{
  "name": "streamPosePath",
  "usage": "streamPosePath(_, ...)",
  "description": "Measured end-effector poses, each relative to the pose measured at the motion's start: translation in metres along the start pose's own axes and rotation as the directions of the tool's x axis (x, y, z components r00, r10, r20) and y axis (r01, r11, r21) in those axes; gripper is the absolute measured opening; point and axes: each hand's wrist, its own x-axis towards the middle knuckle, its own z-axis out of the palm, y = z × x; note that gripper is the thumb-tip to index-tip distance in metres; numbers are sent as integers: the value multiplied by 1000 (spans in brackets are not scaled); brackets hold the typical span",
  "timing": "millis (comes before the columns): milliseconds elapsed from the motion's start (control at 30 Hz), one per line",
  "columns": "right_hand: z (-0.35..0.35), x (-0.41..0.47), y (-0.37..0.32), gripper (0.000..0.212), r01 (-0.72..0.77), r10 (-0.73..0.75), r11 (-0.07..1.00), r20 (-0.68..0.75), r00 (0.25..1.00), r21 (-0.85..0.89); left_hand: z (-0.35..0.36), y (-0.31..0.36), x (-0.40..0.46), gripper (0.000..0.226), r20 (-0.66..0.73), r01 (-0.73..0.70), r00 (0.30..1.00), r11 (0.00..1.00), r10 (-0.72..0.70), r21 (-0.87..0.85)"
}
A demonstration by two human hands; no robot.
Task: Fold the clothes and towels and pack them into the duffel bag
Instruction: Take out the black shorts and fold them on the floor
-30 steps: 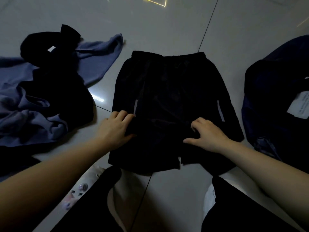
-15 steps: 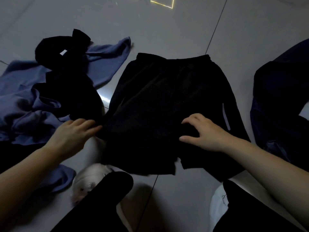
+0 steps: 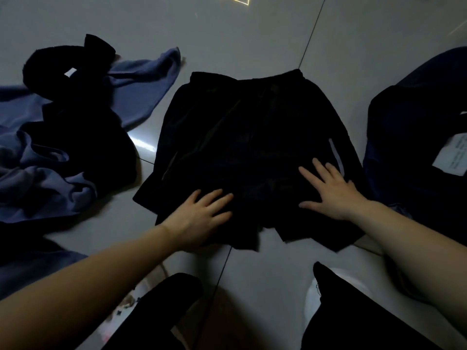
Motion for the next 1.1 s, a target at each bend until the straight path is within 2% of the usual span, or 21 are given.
streamPosePath(133,-16,12,20,89,2,-2,998,-3,1000,-66,-18,-37,-13,74,119,-15,993,998,7,68)
streamPosePath(167,-19,13,20,88,-9,9,998,-3,1000,-64,-21,-44,-17,71,99,-25,995,997,18,67)
streamPosePath(233,-24,11,10,83,-2,1,1000,-66,998,-5,-21,-52,-26,58,78,-22,997,998,18,53)
streamPosePath(267,-25,8,0,81,44,-36,998,-145,989,49,-20,-51,-29,46,24,-19,1000,1000,19,17)
streamPosePath(300,-26,3,-11,81,132,-107,987,-241,965,92,-21,-47,-30,31,-91,-36,995,999,35,-9)
streamPosePath(333,-25,-3,-25,82,259,-214,962,-338,917,91,-21,-40,-28,24,-197,-54,979,997,44,-47)
streamPosePath(400,-23,-12,-53,77,502,-490,860,-426,760,-94,-22,-21,-15,31,-301,-111,951,988,73,-109)
streamPosePath(433,-20,-13,-63,66,569,-593,799,-417,689,-194,-24,-12,-4,33,-305,-123,949,983,77,-135)
streamPosePath(500,-24,-16,-73,34,605,-660,745,-438,610,-281,-25,4,18,43,-254,-76,967,982,30,-174)
streamPosePath(533,-29,-20,-75,23,593,-624,769,-479,617,-238,-24,8,27,50,-194,5,980,978,-46,-207)
streamPosePath(600,-37,-32,-74,18,544,-442,839,-585,680,-1,-26,5,37,60,-6,200,978,946,-209,-256)
streamPosePath(633,-38,-39,-72,16,511,-347,854,-623,701,100,-27,2,40,62,11,242,969,935,-248,-261)
streamPosePath(733,-36,-54,-63,4,453,-207,859,-647,734,238,-26,-11,44,56,-49,268,957,933,-287,-242)
streamPosePath(867,-30,-54,-53,20,348,-57,829,-551,832,438,-25,-18,45,30,-76,320,923,861,-378,-395)
streamPosePath(933,-30,-53,-50,22,315,-5,767,-486,874,559,-29,-17,44,24,-37,366,896,785,-442,-499)
streamPosePath(1000,-30,-50,-51,24,290,43,664,-423,905,689,-33,-17,42,22,22,404,863,662,-505,-631)
streamPosePath(1067,-32,-47,-54,25,263,83,506,-350,933,821,-36,-16,37,22,46,410,841,578,-540,-706)
streamPosePath(1100,-33,-45,-56,26,246,94,400,-306,947,883,-35,-15,35,22,35,406,843,592,-538,-696)
